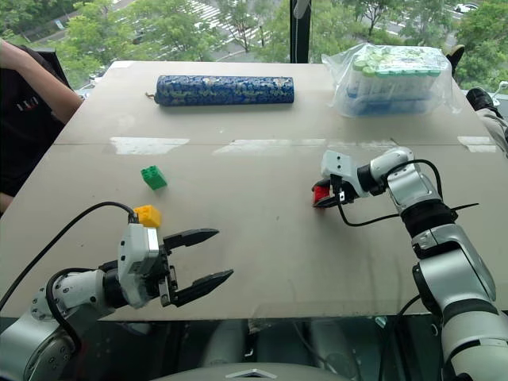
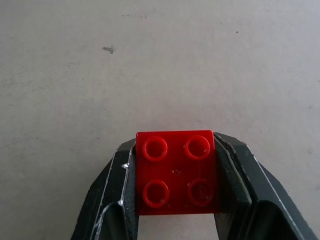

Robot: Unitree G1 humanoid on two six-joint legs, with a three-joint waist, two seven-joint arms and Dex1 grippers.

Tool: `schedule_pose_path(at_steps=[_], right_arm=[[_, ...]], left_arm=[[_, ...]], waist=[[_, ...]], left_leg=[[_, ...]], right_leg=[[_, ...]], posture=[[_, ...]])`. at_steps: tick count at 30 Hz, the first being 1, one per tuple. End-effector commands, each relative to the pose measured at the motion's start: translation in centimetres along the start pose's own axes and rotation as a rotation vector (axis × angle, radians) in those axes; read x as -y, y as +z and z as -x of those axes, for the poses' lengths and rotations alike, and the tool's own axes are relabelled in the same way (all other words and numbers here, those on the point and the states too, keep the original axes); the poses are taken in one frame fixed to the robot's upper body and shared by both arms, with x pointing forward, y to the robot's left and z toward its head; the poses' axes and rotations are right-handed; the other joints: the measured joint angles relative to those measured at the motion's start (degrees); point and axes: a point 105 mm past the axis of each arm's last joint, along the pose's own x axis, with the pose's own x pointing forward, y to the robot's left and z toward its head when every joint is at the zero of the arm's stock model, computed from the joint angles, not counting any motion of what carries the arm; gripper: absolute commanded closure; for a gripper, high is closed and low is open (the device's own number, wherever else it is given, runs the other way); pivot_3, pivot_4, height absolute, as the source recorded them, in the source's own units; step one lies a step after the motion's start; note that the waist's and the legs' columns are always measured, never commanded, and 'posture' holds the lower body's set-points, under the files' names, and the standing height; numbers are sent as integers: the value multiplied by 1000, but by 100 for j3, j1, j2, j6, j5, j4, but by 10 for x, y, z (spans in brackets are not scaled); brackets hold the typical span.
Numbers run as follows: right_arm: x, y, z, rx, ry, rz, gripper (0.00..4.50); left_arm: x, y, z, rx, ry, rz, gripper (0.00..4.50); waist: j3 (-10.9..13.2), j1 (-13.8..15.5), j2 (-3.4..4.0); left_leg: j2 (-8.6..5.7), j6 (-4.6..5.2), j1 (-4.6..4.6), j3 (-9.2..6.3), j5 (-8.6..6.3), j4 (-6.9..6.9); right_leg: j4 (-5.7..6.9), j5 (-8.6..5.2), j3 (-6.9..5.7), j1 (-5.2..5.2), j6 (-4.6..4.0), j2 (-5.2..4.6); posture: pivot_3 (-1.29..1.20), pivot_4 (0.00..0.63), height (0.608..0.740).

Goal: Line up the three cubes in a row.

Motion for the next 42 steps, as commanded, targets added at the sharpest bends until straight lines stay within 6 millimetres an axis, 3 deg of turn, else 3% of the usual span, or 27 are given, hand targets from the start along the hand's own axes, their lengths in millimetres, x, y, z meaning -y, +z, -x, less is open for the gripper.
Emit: schedule_pose_path(at_steps=[1,6,8,14,18,21,23,27,32,38,42], right_arm=[[4,10,3,12,13,33,3150],[7,8,0,11,-6,27,771],[7,9,1,18,-9,34,36],[6,18,12,71,-40,75,36],[-7,47,29,242,-58,113,36],[-30,76,46,437,-65,135,36],[-45,87,54,518,-74,156,36],[-75,90,56,556,-89,151,36],[-97,86,53,541,-80,109,36],[-102,80,53,506,-92,107,36],[-103,75,55,480,-112,105,0]], left_arm=[[4,12,0,38,-6,-50,0],[5,10,1,37,-1,-45,0],[5,10,1,37,3,-42,0],[-4,8,6,67,88,0,0],[-42,4,21,75,374,30,0],[-80,4,43,66,692,65,0],[-94,1,55,46,852,106,0],[-104,-7,65,-12,1023,172,0],[-116,-19,69,-97,1125,226,0],[-127,-28,60,-137,1131,277,0],[-130,-34,54,-154,1121,299,1107]], waist=[[0,0,0],[0,-1,0],[0,-1,1],[1,-2,2],[2,16,2],[1,21,1],[0,28,0],[-3,16,-5],[-5,18,-8],[-5,17,-8],[-4,20,-12]], left_leg=[[0,0,0,0,0,0],[0,0,1,0,0,0],[0,0,1,0,0,0],[0,0,1,0,0,0],[0,0,-1,-3,0,0],[0,0,-3,-16,0,0],[-2,0,-5,-24,0,1],[-9,0,-5,-37,-1,3],[-14,0,-1,-53,0,5],[-22,-1,0,-63,0,6],[-23,-1,-3,-67,0,5]], right_leg=[[0,0,0,0,0,0],[0,0,0,0,0,0],[0,0,0,0,-1,0],[0,0,0,0,-1,-1],[1,0,-3,0,0,-3],[4,1,-12,3,1,-2],[3,1,-18,7,3,-4],[0,2,-25,15,5,-7],[7,2,-32,18,5,-6],[3,2,-37,24,5,-7],[-1,1,-39,25,4,-7]], posture=[[0,150,740],[0,150,740],[0,150,740],[0,150,740],[0,150,740],[0,150,740],[0,150,740],[0,150,740],[0,150,740],[0,150,740],[0,150,740]])
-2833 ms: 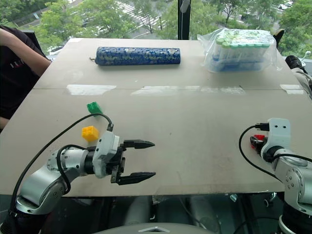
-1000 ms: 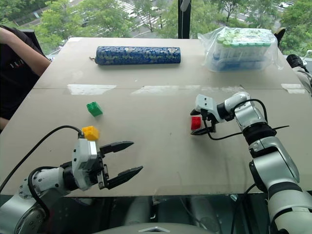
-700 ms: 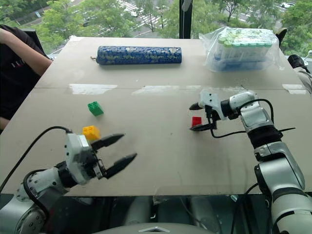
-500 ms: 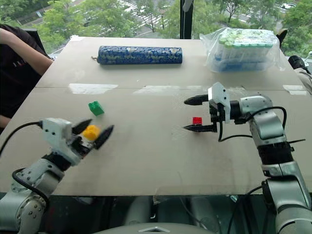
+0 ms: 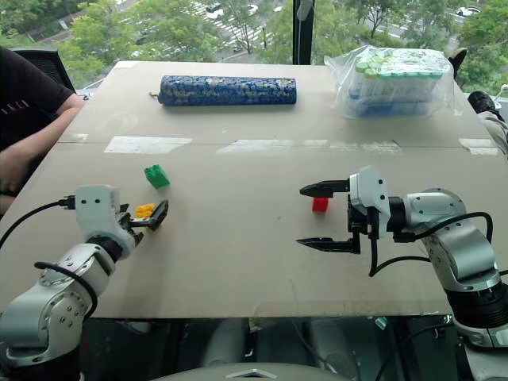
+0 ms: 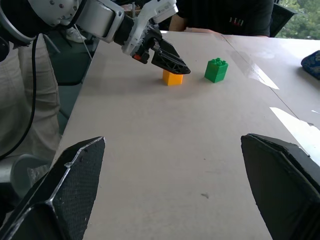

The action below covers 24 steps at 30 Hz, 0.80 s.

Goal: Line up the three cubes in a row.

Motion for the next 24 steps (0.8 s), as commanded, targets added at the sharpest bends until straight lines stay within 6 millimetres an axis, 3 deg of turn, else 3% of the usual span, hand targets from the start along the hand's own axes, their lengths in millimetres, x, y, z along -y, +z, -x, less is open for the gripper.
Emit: schedule_pose_path(at_steps=[1,5,10,11,12,13,16,19,24], right_arm=[[-2,9,6,-2,-24,57,0],[-2,10,7,-3,-37,57,0],[0,8,8,-6,-55,58,0],[0,8,8,-6,-56,58,0],[0,8,8,-6,-57,57,0],[0,8,8,-4,-60,57,0],[1,8,8,-4,-64,57,0],[1,7,8,-9,-62,57,0],[1,8,6,-9,-61,59,0]], left_arm=[[1,2,-2,6,6,-13,1577],[2,6,-3,23,8,-49,3183],[-5,11,-4,46,30,-46,3197],[-6,13,-4,53,30,-51,2180],[-7,16,-4,66,39,-64,1930],[-8,19,-4,77,46,-73,1314],[-12,31,-4,93,52,-112,28],[-13,48,-7,92,40,-163,28],[-30,75,-36,19,76,-172,28]], waist=[[1,1,-2],[1,-1,-3],[1,2,-3],[2,3,-4],[2,3,-4],[2,3,-4],[3,3,-6],[3,5,-7],[9,36,-15]], left_leg=[[0,0,-1,-1,0,0],[0,0,-1,-2,0,0],[-1,0,0,-4,0,1],[-1,0,0,-5,0,0],[-1,0,-1,-5,0,0],[-1,0,-1,-5,0,0],[-1,0,-1,-6,0,0],[-1,0,-1,-10,0,1],[-5,0,-2,-26,1,3]], right_leg=[[-2,0,-1,0,0,0],[-1,0,-1,0,0,0],[0,0,-2,2,0,-1],[-1,0,-3,2,0,-1],[-1,0,-4,2,0,-1],[-1,0,-4,2,0,-1],[-1,0,-4,2,0,-1],[0,0,-8,3,0,0],[-1,0,-25,9,1,0]], posture=[[0,150,740],[0,150,740],[0,150,740],[0,150,740],[0,150,740],[0,150,740],[0,150,740],[0,150,740],[0,150,740]])
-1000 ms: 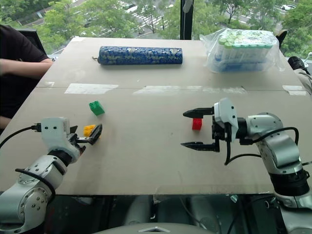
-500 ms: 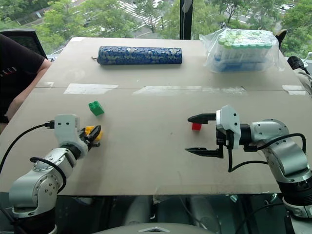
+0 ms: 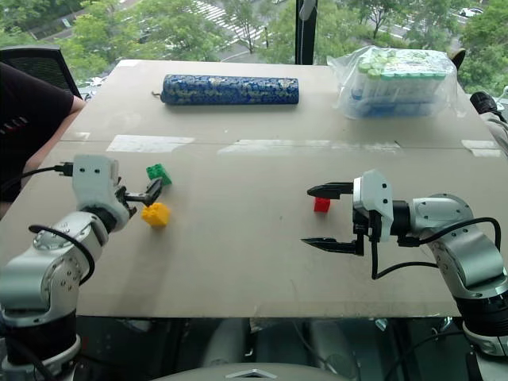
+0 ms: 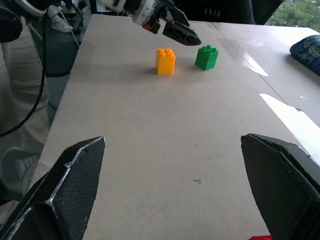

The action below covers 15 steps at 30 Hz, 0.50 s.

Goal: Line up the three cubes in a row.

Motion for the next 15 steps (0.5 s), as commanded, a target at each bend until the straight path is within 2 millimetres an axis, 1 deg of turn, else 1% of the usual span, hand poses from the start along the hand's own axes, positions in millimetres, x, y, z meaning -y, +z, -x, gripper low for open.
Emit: schedule_pose_path(at_steps=[1,4,7,10,15], right_arm=[[1,11,2,20,-10,52,0],[1,11,2,20,-15,54,0],[1,12,4,17,-22,55,0],[1,14,7,17,-29,59,0],[2,16,10,15,-41,63,0]], left_arm=[[-19,9,-15,-43,53,-20,28],[-21,16,-35,-57,55,23,28],[-6,16,-50,-87,26,124,28],[6,12,-54,-121,27,205,28],[17,3,-51,-185,90,274,28]], waist=[[0,-3,0],[1,-9,0],[4,7,-5],[6,21,-9],[7,3,-11]], left_leg=[[0,0,3,-2,0,1],[-3,0,1,4,0,-1],[-3,0,-5,-3,0,0],[-3,0,-8,-4,0,1],[-2,-1,-7,-8,0,2]], right_leg=[[0,0,-2,4,0,0],[-6,0,2,6,1,-4],[-9,0,-4,5,1,-4],[-9,0,-5,5,1,-5],[-4,0,-5,5,1,-3]], posture=[[0,150,740],[0,150,740],[0,150,740],[0,150,740],[0,150,740]])
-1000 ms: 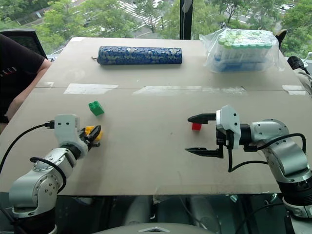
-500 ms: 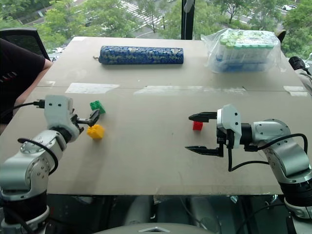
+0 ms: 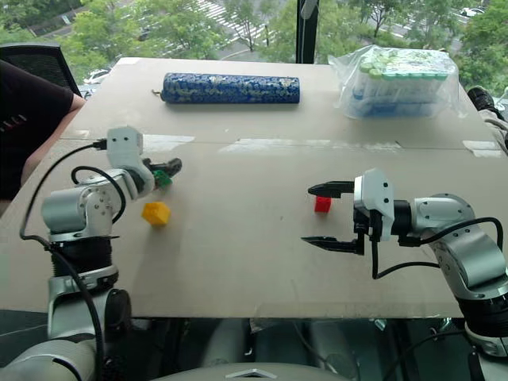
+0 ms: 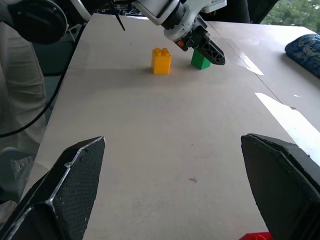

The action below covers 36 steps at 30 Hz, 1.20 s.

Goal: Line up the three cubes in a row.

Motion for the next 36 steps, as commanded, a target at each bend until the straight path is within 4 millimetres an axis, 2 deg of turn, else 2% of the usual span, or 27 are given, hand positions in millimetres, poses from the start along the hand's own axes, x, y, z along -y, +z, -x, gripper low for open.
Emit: schedule_pose_path(at_steps=[1,4,7,9,11,12,16,19,21,24,29,31,34,36], right_arm=[[0,13,4,22,-10,53,0],[0,13,5,23,-18,54,0],[1,13,5,22,-25,54,0],[1,13,6,20,-29,55,0],[1,14,7,17,-34,55,0],[1,14,7,15,-37,55,0],[1,15,9,11,-59,54,0],[1,18,14,25,-105,40,0],[1,16,19,13,-159,29,0],[4,11,28,16,-279,-11,0],[-5,-5,44,-91,-324,-144,0],[-5,-9,52,-113,-386,-153,0],[-13,-14,60,-139,-414,-180,0],[-15,-16,61,-144,-428,-189,0]], left_arm=[[-6,13,9,41,83,8,28],[-12,9,6,37,156,6,28],[-8,10,0,59,155,23,755],[-7,11,-2,70,155,12,1711],[-8,10,-2,75,154,2,2915],[-9,11,-2,81,147,-2,3195],[-7,29,5,212,52,-114,3200],[37,42,25,358,-354,-300,3200],[78,27,46,332,-725,-422,3200],[122,9,71,293,-1118,-604,3200],[159,-19,59,147,-1416,-848,3200],[176,-31,46,110,-1435,-989,3200],[199,-38,36,57,-1443,-1078,3200],[204,-38,33,44,-1449,-1081,3200]], waist=[[0,-5,0],[0,-2,0],[0,11,0],[0,28,-1],[0,32,-1],[0,35,-1],[0,32,-1],[1,28,0],[1,64,1],[1,173,0],[1,246,5],[0,230,7],[1,231,6],[1,173,6]], left_leg=[[0,0,0,0,0,0],[0,-1,1,-4,1,1],[-2,-2,2,-4,1,2],[-2,-2,2,-4,1,2],[-2,-2,2,-4,1,2],[-2,-2,1,-4,1,2],[-2,-3,2,-5,2,2],[-2,-10,2,-4,6,-1],[-2,-22,1,-2,13,-1],[-4,-15,0,-5,8,0],[-7,-3,3,-6,3,9],[-8,-2,3,-7,3,9],[-8,-1,-8,-16,2,6],[-7,0,-20,-25,2,6]], right_leg=[[1,0,0,0,0,0],[4,0,-2,1,0,0],[4,0,-2,2,0,-2],[3,1,-4,3,0,-3],[2,1,-4,3,0,-3],[2,1,-4,3,0,-3],[2,1,-4,3,0,-2],[2,0,-4,2,0,-3],[0,0,-7,3,-1,-5],[-7,-1,-19,8,-1,-10],[-7,-1,-16,14,-2,-2],[-7,-1,-12,15,-3,4],[-22,-2,-14,14,-2,7],[-36,-1,-15,11,-1,10]], posture=[[0,150,740],[0,150,740],[0,150,740],[0,150,740],[0,150,740],[0,150,740],[0,150,740],[0,150,740],[0,150,740],[0,150,740],[0,150,740],[0,150,740],[0,150,740],[0,150,740]])
